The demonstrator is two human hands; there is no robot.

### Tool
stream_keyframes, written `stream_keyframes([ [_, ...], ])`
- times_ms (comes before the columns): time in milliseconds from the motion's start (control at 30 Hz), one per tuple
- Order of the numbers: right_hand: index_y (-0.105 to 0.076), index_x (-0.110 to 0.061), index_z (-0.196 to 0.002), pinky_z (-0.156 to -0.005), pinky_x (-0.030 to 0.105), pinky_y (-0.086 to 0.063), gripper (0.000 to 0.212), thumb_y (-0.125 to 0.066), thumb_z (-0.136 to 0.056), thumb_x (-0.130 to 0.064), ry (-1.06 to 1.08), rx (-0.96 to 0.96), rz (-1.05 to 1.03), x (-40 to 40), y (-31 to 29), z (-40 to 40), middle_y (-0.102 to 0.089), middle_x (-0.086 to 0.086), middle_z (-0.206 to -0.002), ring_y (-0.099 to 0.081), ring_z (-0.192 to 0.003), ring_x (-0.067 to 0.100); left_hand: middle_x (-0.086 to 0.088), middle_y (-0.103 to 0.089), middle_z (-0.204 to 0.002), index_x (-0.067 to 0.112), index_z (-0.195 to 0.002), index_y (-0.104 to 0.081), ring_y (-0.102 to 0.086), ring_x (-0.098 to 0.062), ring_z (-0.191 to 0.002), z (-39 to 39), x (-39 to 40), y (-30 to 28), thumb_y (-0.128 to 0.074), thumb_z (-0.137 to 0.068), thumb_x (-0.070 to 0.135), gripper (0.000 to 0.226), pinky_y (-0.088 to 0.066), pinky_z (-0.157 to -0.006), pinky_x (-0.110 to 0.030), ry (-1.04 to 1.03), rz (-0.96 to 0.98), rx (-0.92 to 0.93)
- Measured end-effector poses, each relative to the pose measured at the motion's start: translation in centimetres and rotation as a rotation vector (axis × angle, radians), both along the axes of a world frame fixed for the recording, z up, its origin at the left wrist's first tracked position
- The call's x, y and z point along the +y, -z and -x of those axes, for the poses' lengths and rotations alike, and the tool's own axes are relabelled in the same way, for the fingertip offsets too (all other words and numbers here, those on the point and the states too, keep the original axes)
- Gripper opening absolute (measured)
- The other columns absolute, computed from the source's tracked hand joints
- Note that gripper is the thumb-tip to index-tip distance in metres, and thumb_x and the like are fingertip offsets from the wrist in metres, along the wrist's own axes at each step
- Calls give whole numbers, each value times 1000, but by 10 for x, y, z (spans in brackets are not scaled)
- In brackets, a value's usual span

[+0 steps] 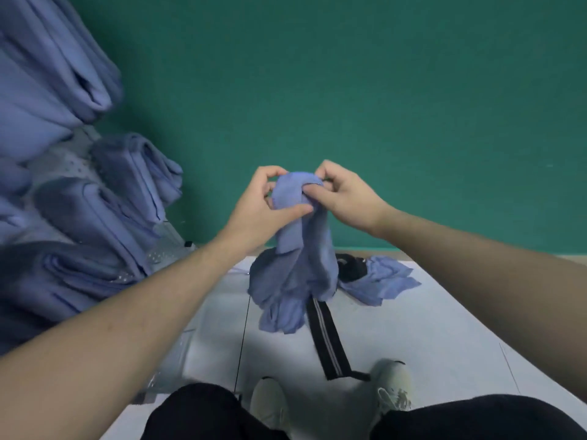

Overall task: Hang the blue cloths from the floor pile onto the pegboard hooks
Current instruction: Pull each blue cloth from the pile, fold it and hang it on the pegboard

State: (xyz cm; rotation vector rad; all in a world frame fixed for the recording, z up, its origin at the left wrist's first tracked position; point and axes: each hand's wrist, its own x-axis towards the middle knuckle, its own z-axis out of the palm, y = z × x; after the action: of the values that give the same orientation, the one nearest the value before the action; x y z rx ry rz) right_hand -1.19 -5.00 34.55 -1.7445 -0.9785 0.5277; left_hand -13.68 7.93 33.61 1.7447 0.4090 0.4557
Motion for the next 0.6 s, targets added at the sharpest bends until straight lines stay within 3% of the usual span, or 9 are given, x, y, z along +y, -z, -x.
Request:
stream_keyframes([
  [67,-44,-21,-78,-55,20,-31,28,-59,-100,-12,13,4,-24,-12,-31,10,-48,1,-64,-36,-61,7,3,-68,-93,25,-99,-56,-61,4,-74,11,-7,-12,-78,-84,8,32,-48,-68,-13,-49,-15,14],
  [167,-45,-19,-82,-56,23,-34,24,-57,-102,-16,44,35,-90,-32,-72,26,-53,11,-75,-42,-70,15,12,-71,-82,18,-93,-63,-63,-2,-77,26,-19,-27,-67,-94,8,10,-48,-72,-18,-86,70,-3],
  [267,-45,-18,-87,-55,26,-35,20,-57,-102,-16,38,15,-80,-52,-98,38,-54,13,-76,-41,-70,17,13,-72,-73,16,-95,-58,-64,1,-66,37,-36,-49,-58,-99,7,11,-46,-60,-14,-96,191,-76],
  [333,-48,-18,-96,-61,31,-41,9,-55,-100,-13,26,8,-3,-63,-111,45,-61,13,-81,-49,-72,17,13,-72,-71,17,-95,-57,-63,1,-64,43,-48,-68,-56,-100,7,10,-46,-56,-13,-98,172,-108],
  [500,-68,-18,-104,-87,30,-52,18,-58,-90,-25,71,-14,106,-84,-140,62,-73,-4,-106,-67,-94,9,9,-68,-79,22,-93,-62,-58,-1,-67,54,-71,-111,-59,-98,11,11,-47,-64,-17,-109,12,-143],
  [600,-71,-17,-98,-81,24,-50,19,-68,-91,-35,136,-16,0,-95,-159,73,-74,-6,-96,-66,-85,6,10,-70,-77,25,-93,-62,-59,-4,-66,63,-79,-121,-65,-96,20,6,-48,-64,-20,-82,-47,-135],
])
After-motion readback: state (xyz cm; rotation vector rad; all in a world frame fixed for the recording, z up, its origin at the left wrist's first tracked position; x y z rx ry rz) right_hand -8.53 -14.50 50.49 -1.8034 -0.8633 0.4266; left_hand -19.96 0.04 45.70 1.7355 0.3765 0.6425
